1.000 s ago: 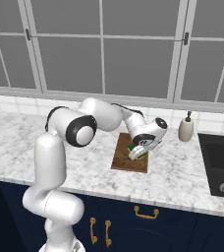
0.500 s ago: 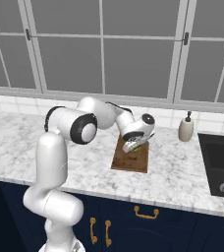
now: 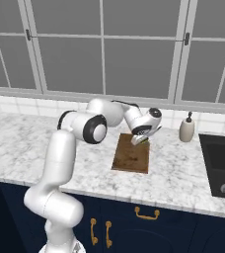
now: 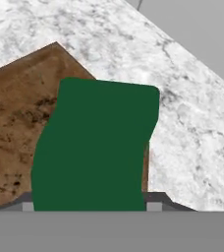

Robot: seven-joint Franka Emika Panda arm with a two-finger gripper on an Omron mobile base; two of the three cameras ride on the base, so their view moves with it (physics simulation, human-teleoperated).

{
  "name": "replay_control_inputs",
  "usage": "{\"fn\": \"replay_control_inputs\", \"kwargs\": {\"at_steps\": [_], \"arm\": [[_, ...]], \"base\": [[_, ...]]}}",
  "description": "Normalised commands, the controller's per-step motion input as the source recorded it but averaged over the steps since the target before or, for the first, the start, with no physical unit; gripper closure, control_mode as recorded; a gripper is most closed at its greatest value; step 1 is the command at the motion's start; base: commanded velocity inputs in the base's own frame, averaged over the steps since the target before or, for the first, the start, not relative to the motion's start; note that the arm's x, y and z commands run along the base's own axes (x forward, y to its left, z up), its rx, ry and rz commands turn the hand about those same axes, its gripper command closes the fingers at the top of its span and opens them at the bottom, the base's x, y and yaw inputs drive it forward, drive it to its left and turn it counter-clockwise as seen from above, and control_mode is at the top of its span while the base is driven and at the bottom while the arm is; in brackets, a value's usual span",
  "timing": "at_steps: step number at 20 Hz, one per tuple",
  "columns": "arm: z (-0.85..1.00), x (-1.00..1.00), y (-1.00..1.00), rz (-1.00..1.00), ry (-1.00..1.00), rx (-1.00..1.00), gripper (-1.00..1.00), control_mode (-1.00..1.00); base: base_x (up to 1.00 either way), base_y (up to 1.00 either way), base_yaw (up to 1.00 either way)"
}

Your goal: Pick up the sponge from the counter and clean the cutting board by briefly scrubbing or pressing down on the cutting board. Once finished, release the sponge.

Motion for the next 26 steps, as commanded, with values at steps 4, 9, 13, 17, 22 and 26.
{"fn": "replay_control_inputs", "kwargs": {"at_steps": [4,9,13,17,22,26], "arm": [[-0.07,-0.25,-0.78,0.04,0.0,0.0,1.0,-1.0],[-0.28,-0.96,-0.04,0.2,0.0,0.0,1.0,-1.0],[-0.15,-0.94,0.66,0.36,0.04,-0.03,1.0,-1.0],[-0.24,-0.92,0.38,0.38,0.02,-0.03,1.0,-1.0],[-0.17,-0.98,0.07,0.3,0.0,-0.11,1.0,-1.0],[-0.21,-1.0,0.11,0.29,0.01,-0.06,1.0,-1.0]], "base": [[0.0,0.0,0.0],[0.0,0.0,0.0],[0.0,0.0,0.0],[0.0,0.0,0.0],[0.0,0.0,0.0],[0.0,0.0,0.0]]}}
